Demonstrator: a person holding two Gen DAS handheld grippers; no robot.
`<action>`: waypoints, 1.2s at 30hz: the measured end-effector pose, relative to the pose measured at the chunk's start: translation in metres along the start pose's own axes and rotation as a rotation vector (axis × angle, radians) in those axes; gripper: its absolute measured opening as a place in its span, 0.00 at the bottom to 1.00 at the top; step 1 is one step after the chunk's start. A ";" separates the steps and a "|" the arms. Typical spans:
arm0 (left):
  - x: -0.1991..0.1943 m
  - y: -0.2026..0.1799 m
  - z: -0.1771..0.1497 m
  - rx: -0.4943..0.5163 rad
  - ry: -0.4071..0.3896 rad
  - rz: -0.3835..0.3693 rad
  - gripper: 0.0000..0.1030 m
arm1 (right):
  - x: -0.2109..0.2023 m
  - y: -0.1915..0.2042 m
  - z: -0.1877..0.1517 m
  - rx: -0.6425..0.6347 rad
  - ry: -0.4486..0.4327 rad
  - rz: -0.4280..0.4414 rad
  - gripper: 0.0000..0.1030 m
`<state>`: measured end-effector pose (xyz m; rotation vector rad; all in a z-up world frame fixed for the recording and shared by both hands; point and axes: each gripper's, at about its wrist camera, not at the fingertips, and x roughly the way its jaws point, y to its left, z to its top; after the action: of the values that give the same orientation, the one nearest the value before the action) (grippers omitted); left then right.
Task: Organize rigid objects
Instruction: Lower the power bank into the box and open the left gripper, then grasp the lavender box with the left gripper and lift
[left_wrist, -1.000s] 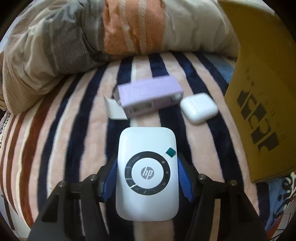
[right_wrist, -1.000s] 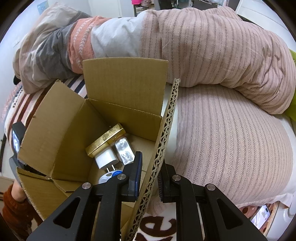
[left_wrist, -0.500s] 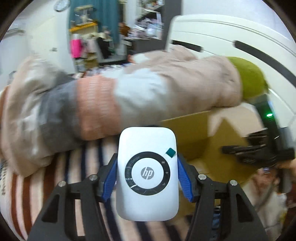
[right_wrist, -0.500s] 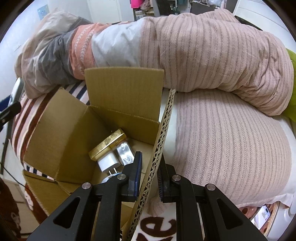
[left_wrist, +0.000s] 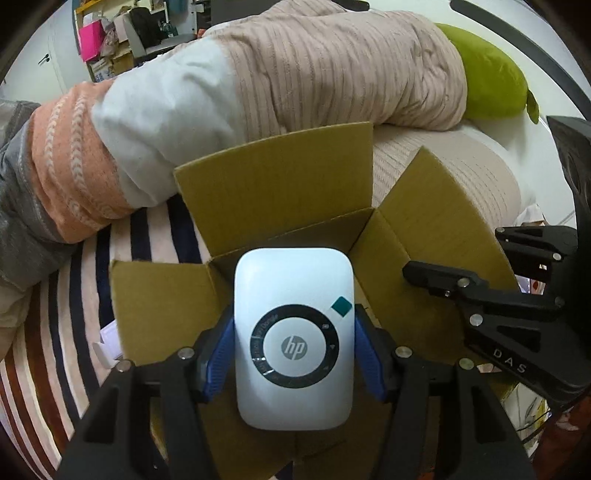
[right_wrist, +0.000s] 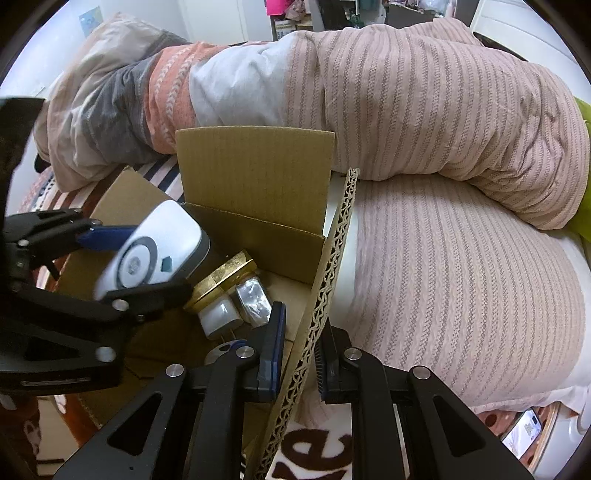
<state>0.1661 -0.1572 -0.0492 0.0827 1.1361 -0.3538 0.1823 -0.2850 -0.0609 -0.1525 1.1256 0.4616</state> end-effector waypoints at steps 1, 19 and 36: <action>-0.002 0.000 0.000 0.002 -0.008 -0.008 0.55 | 0.000 0.000 0.000 -0.001 0.000 -0.002 0.09; -0.084 0.121 -0.050 -0.138 -0.286 0.213 0.88 | 0.010 0.006 0.004 -0.008 0.020 -0.028 0.11; 0.053 0.193 -0.064 -0.013 -0.108 0.184 0.88 | 0.015 0.005 0.005 -0.017 0.045 -0.017 0.11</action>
<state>0.1917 0.0278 -0.1462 0.1541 1.0153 -0.1847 0.1898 -0.2745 -0.0720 -0.1885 1.1638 0.4546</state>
